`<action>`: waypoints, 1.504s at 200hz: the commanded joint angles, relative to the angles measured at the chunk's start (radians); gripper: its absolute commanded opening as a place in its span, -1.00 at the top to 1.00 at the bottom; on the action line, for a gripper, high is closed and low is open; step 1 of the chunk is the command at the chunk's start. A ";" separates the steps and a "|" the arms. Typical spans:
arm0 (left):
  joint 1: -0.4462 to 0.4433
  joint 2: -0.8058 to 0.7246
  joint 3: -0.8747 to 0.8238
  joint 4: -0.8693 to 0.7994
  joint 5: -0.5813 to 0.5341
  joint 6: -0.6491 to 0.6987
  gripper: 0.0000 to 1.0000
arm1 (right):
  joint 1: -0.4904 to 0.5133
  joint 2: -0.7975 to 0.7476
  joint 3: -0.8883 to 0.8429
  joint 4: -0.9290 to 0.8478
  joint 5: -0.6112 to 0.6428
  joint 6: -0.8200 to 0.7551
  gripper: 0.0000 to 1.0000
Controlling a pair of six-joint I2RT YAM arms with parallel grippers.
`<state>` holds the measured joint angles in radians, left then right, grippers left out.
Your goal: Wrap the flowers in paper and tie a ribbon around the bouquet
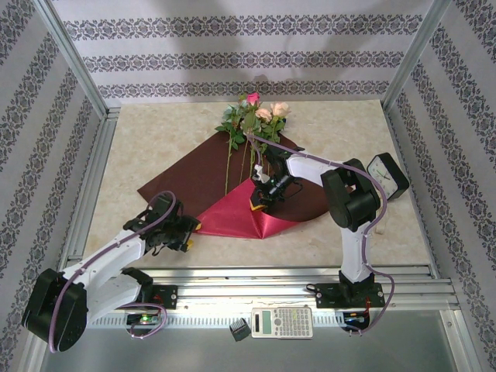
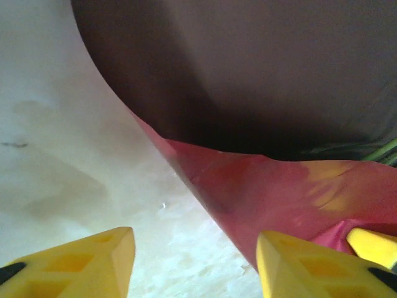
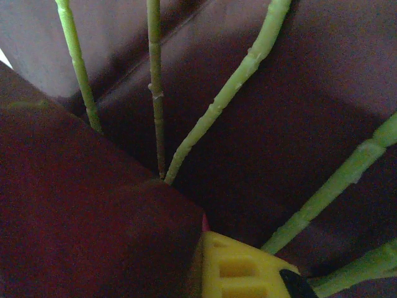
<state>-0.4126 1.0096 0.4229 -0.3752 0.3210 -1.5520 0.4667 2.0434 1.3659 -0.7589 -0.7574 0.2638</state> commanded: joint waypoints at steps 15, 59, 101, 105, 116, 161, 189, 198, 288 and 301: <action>-0.016 0.032 -0.025 0.136 -0.038 -0.051 0.05 | -0.007 0.024 0.023 -0.012 -0.031 -0.016 1.00; -0.017 0.054 -0.052 0.187 -0.066 -0.043 0.18 | -0.007 0.029 0.021 -0.008 -0.038 -0.015 1.00; -0.018 0.072 -0.060 0.179 -0.049 -0.029 0.26 | -0.007 0.034 0.022 -0.004 -0.039 -0.009 1.00; -0.020 0.069 -0.062 0.177 -0.051 -0.030 0.27 | -0.007 0.035 0.022 -0.004 -0.039 -0.009 1.00; -0.019 0.062 -0.070 0.175 -0.054 -0.029 0.31 | -0.007 0.037 0.023 -0.003 -0.039 -0.008 1.00; -0.020 0.074 -0.084 0.151 -0.063 -0.012 0.68 | -0.007 0.038 0.028 -0.001 -0.033 -0.002 1.00; -0.020 0.083 -0.082 0.131 -0.077 0.001 1.00 | -0.008 0.026 0.032 -0.008 -0.012 0.001 0.72; -0.022 0.086 -0.081 0.128 -0.080 0.002 1.00 | -0.009 0.009 0.029 -0.012 0.013 0.003 0.57; -0.030 0.089 -0.062 0.110 -0.107 -0.006 1.00 | -0.005 -0.594 -0.299 0.096 0.391 0.580 0.01; -0.032 0.089 -0.055 0.093 -0.117 -0.006 1.00 | 0.073 -0.668 -0.363 0.153 0.399 0.734 -0.02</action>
<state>-0.4259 1.0893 0.3534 -0.2256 0.2489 -1.5604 0.4236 1.4773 1.1255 -0.6930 -0.4259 0.6495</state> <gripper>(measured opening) 0.046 0.497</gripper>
